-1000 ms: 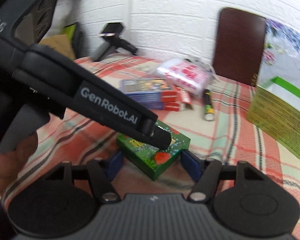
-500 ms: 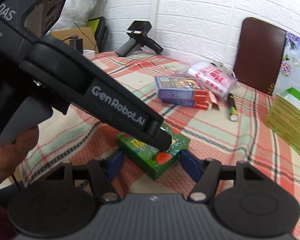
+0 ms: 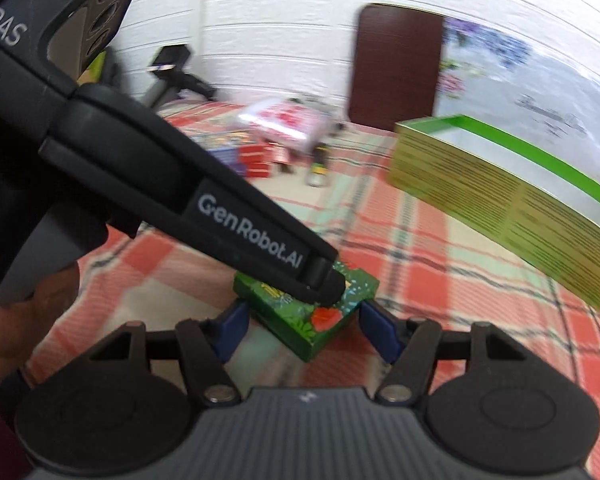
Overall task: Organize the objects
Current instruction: 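Carry the snack pack with both grippers and lower it into the green box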
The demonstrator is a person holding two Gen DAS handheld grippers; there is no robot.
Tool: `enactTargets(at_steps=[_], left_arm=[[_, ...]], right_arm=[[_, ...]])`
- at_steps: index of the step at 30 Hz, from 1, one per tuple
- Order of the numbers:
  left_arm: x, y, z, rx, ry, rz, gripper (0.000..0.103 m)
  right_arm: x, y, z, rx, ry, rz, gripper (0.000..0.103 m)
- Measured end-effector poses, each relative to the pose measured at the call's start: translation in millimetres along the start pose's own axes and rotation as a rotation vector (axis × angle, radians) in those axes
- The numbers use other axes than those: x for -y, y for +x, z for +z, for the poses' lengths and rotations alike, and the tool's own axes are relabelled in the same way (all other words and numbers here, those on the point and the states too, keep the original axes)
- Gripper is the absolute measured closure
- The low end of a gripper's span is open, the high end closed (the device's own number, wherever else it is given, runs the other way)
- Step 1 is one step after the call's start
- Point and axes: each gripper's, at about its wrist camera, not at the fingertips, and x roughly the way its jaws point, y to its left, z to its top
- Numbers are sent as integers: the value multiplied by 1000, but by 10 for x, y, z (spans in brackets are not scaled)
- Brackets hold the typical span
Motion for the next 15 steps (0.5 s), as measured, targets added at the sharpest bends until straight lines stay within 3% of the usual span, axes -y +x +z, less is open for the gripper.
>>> enactTargets(at_steps=[12,15], left_arm=[[506,362,165,2,88,-19,50],[544,424,206,8,85,-25,50]], right_arm=[[412,-106,-94,37,46,-149,41],[532,-73,-76,34,74,-152,41]])
